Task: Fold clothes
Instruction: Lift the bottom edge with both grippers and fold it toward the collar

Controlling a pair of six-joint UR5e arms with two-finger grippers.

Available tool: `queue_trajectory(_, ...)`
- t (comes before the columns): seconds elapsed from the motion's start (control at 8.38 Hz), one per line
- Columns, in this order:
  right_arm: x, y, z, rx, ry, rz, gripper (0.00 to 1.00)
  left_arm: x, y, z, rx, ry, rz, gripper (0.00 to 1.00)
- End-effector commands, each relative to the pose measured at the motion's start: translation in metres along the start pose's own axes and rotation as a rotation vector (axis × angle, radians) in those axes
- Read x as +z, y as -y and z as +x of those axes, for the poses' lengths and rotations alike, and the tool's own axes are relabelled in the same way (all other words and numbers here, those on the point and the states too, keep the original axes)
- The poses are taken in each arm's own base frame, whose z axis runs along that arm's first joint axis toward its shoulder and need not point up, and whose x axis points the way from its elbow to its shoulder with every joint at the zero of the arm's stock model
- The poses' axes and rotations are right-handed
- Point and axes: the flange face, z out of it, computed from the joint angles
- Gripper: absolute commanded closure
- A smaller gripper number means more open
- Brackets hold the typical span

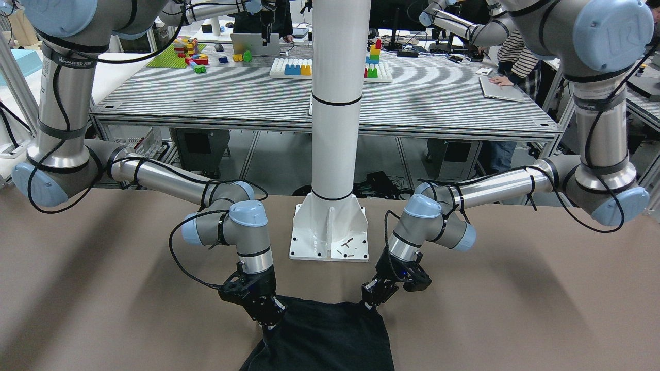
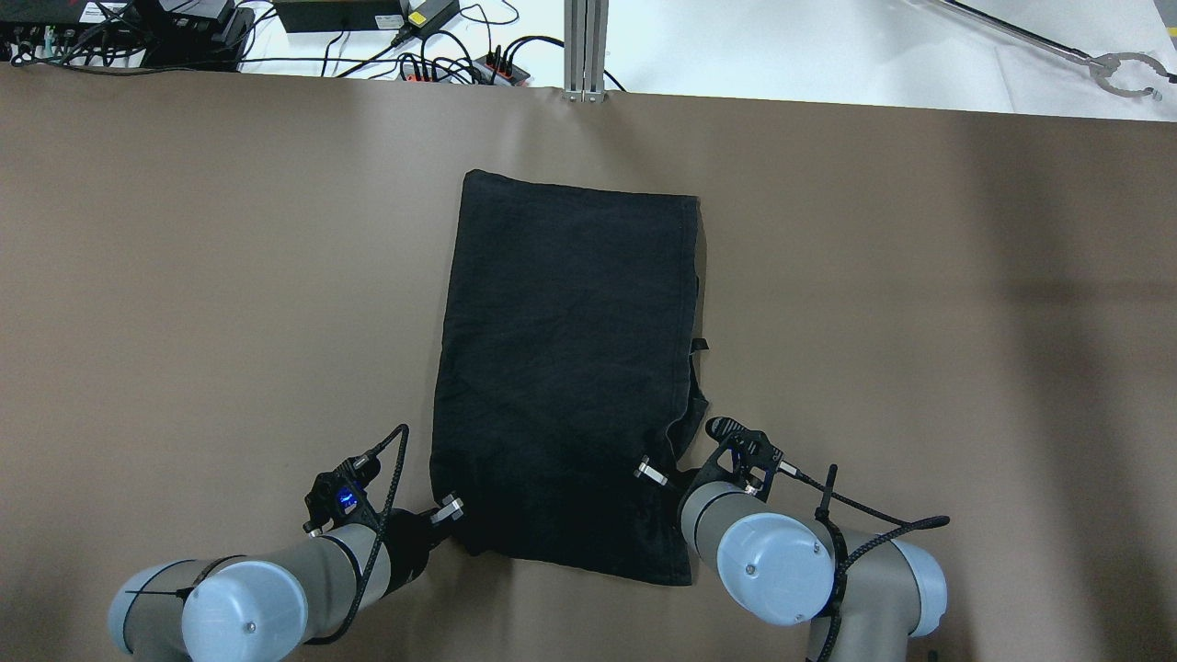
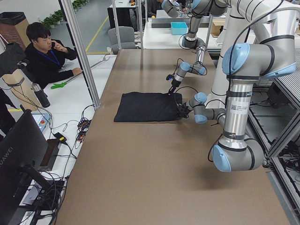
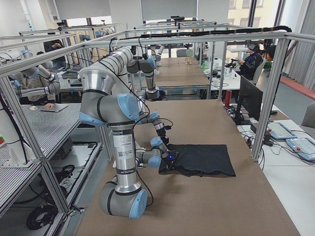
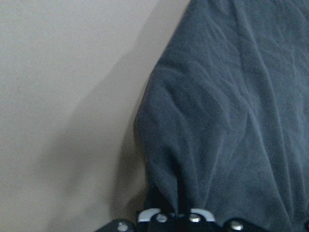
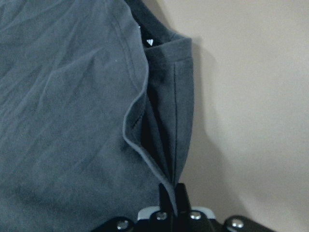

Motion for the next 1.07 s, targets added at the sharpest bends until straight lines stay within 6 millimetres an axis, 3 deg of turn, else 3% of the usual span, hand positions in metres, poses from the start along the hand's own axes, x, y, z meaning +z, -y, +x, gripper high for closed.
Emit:
queue_trajectory(0.0, -0.038, -0.003, -0.015, -0.013, 0.058, -0.031, 1.00, -0.024, 0.002, 0.020, 0.005, -0.039, -0.015, 1.00)
queue_trajectory(0.12, -0.064, -0.004, -0.022, -0.029, 0.068, -0.044, 1.00, -0.045, 0.000, 0.033, 0.015, -0.023, -0.010, 1.00)
queue_trajectory(0.24, -0.089, -0.024, -0.021, -0.048, 0.074, -0.097, 1.00, -0.082, -0.001, 0.054, 0.010, -0.048, -0.026, 1.00)
queue_trajectory(0.36, -0.132, -0.036, -0.015, -0.061, 0.102, -0.149, 1.00, -0.124, 0.000, 0.065, 0.007, -0.048, -0.070, 1.00)
queue_trajectory(0.48, -0.171, -0.030, -0.022, -0.066, 0.102, -0.163, 1.00, -0.159, 0.000, 0.081, 0.014, -0.028, -0.110, 1.00)
queue_trajectory(0.6, -0.184, -0.022, -0.027, -0.096, 0.063, -0.174, 1.00, -0.173, 0.014, 0.105, 0.083, -0.015, -0.094, 1.00)
queue_trajectory(0.72, -0.177, 0.006, -0.032, -0.137, 0.055, -0.140, 1.00, -0.172, 0.042, 0.138, 0.142, -0.030, -0.032, 1.00)
queue_trajectory(0.84, -0.161, 0.033, -0.032, -0.167, 0.025, -0.111, 1.00, -0.159, 0.068, 0.154, 0.159, 0.000, -0.007, 1.00)
queue_trajectory(0.95, -0.132, 0.058, -0.028, -0.172, -0.027, -0.058, 1.00, -0.139, 0.095, 0.172, 0.176, 0.028, 0.002, 1.00)
